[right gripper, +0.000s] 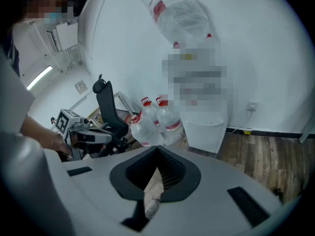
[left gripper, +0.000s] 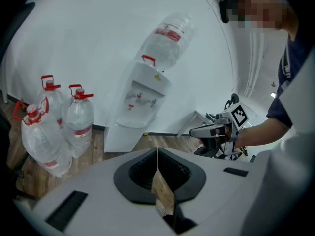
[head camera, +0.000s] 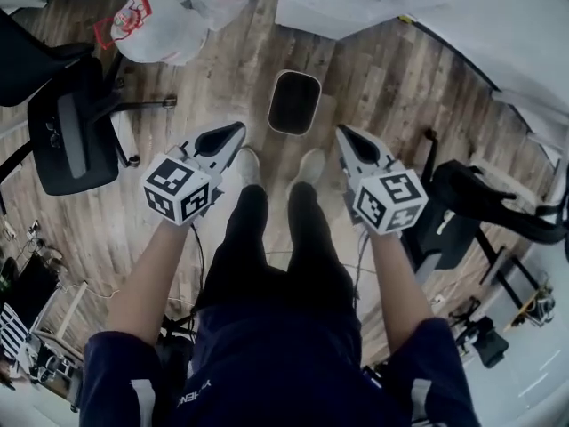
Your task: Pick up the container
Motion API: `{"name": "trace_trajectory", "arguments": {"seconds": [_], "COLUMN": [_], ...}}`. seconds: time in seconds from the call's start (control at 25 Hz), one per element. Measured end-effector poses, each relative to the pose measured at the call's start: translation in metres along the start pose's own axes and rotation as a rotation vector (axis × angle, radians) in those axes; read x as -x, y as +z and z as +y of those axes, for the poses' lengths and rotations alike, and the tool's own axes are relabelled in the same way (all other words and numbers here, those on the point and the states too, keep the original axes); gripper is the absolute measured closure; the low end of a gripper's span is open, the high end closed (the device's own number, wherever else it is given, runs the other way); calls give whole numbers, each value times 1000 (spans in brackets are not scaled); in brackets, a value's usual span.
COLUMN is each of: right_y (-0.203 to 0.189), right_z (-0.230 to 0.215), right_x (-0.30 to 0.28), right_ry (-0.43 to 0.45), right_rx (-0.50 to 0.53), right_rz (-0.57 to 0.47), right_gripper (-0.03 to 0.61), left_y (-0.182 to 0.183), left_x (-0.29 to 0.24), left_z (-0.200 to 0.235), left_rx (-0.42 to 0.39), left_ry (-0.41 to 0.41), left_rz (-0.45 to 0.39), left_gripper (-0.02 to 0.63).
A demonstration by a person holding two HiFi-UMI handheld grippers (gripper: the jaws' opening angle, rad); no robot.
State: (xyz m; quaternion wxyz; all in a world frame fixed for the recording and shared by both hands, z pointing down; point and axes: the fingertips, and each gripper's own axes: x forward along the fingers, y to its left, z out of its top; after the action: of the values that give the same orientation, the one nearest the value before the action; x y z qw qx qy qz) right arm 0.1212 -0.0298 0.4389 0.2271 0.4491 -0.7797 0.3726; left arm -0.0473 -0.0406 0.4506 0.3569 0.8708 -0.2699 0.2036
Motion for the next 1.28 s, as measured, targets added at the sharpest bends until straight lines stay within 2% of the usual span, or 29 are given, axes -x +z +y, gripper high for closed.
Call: {"name": "trace_trajectory", "arguments": {"seconds": [0.2, 0.44, 0.68, 0.84, 1.04, 1.28], "right_y": [-69, -172, -270, -325, -376, -406], "right_z": [-59, -123, -183, -214, -233, -240], "right_x": [-69, -154, -224, -259, -297, -333], "right_ry": [-8, -36, -122, -165, -182, -185], "right_rx": [-37, -99, -195, -266, -299, -303], "right_rz": [117, 253, 377, 425, 470, 500], "right_gripper": [568, 566, 459, 423, 377, 374], "left_y": [-54, -149, -258, -318, -360, -396], "left_x": [-74, -161, -231, -275, -315, -340], "left_z": [32, 82, 137, 165, 193, 213], "left_rx": [29, 74, 123, 192, 206, 211], "left_ry": [19, 62, 116, 134, 181, 208], "left_rz": [73, 185, 350, 423, 458, 527], "left_gripper": [577, 527, 446, 395, 380, 382]}}
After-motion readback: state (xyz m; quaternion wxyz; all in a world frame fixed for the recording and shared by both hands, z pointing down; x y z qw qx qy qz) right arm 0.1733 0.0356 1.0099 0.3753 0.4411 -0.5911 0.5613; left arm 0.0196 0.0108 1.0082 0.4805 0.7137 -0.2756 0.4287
